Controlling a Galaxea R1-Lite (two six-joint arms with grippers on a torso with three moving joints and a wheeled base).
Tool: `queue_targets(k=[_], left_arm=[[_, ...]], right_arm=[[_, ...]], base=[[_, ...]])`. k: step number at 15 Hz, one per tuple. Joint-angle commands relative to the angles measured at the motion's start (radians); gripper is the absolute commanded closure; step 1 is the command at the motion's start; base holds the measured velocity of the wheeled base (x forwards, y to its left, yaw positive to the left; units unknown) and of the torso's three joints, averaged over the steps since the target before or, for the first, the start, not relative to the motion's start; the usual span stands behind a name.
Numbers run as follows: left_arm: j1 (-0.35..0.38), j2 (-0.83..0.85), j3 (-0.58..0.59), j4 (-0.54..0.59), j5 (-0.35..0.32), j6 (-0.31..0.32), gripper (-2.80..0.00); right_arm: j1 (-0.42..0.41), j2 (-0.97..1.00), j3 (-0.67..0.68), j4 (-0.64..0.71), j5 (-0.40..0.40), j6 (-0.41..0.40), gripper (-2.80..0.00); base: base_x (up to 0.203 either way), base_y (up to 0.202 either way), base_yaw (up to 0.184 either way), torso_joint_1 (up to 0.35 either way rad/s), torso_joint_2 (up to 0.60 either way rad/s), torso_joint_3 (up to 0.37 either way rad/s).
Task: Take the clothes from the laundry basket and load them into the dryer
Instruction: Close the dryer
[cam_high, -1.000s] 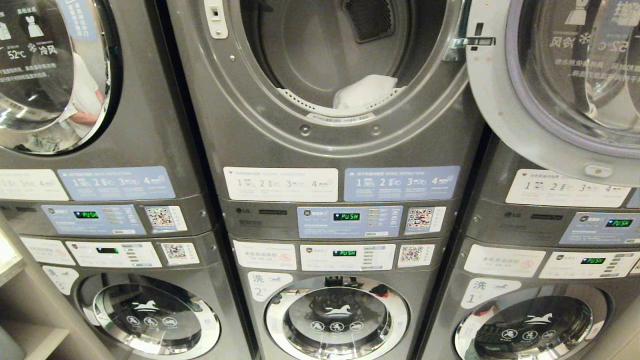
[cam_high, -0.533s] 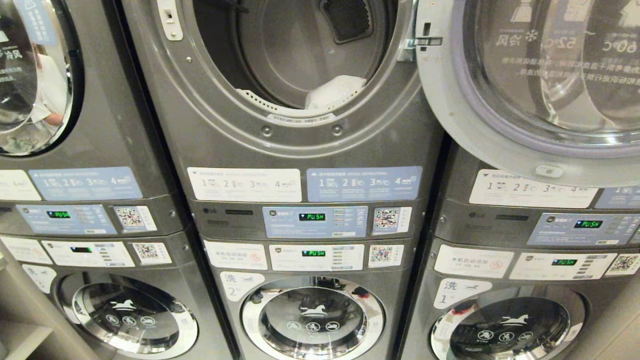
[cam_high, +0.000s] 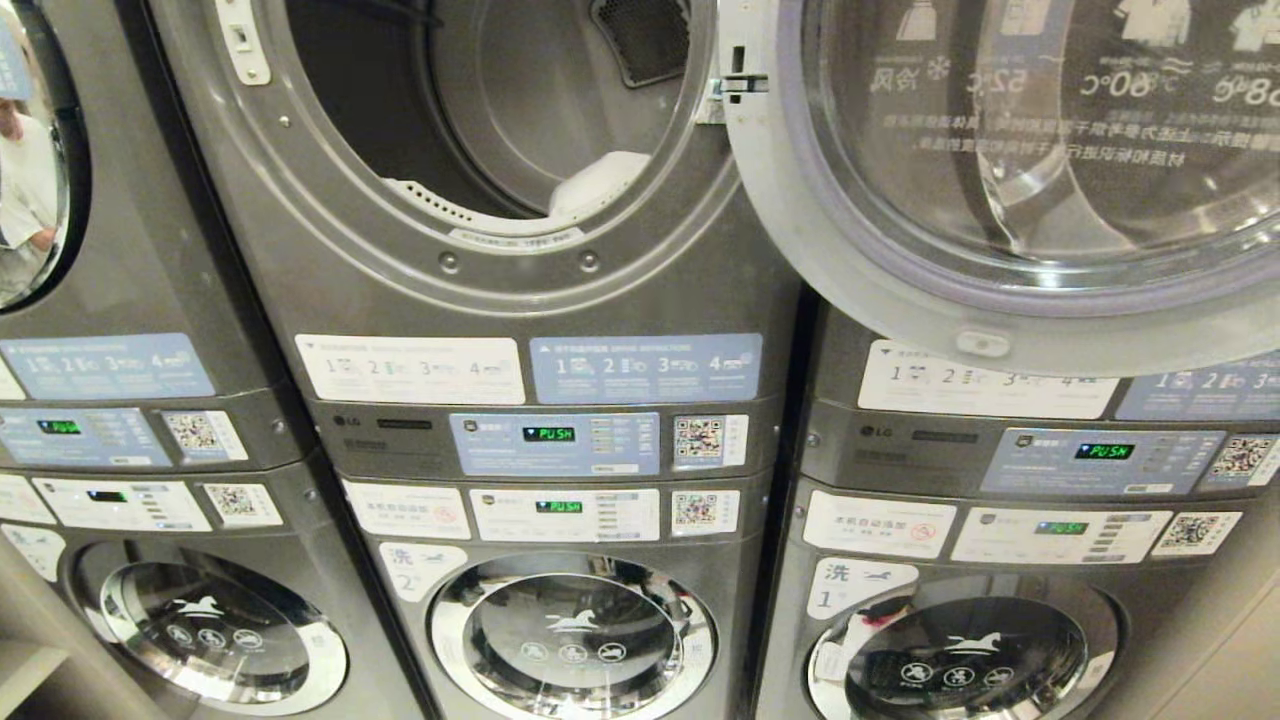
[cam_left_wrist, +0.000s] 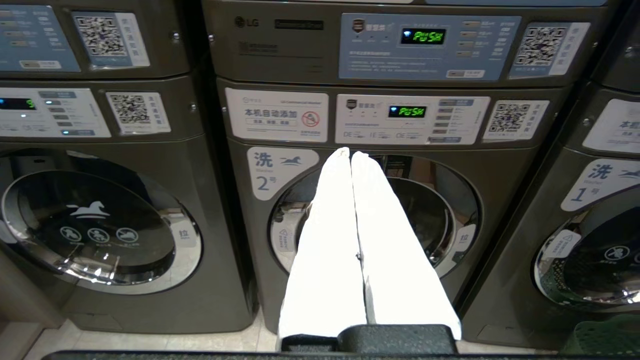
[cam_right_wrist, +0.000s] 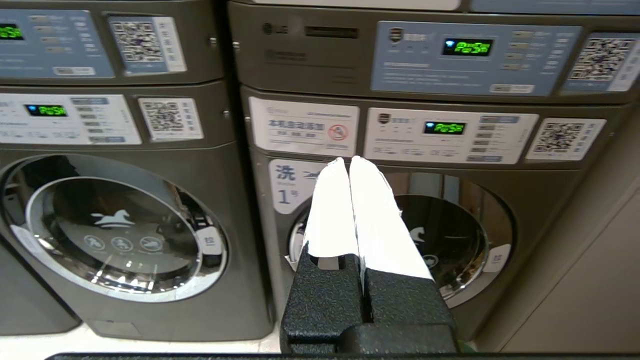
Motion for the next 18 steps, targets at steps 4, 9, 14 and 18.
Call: queue_targets(k=[4,9,14,18], left_arm=[[0.0,0.0,0.0,0.0,0.0,0.0,0.0],[0.0,0.0,0.0,0.0,0.0,0.0,0.0],[0.0,0.0,0.0,0.0,0.001,-0.001,0.0],[0.0,-0.001,0.0,0.0,0.001,-0.001,0.0]], right_arm=[[0.0,0.002,0.0,0.001,0.0,0.003,0.0],[0.0,0.002,0.0,0.0,0.0,0.002,0.0],[0.0,0.01,-0.089,0.012,-0.013,-0.024,0.0],[-0.005,0.309,-0.341,0.041,-0.124,0.023,0.0]], base=[[0.0,-0.195,0.002,0.002,0.0,0.006],[0.0,-0.194,0.0,0.0,0.0,0.003],[0.0,-0.17,0.004,0.003,0.0,0.004],[0.0,-0.013,0.0,0.001,0.0,-0.001]])
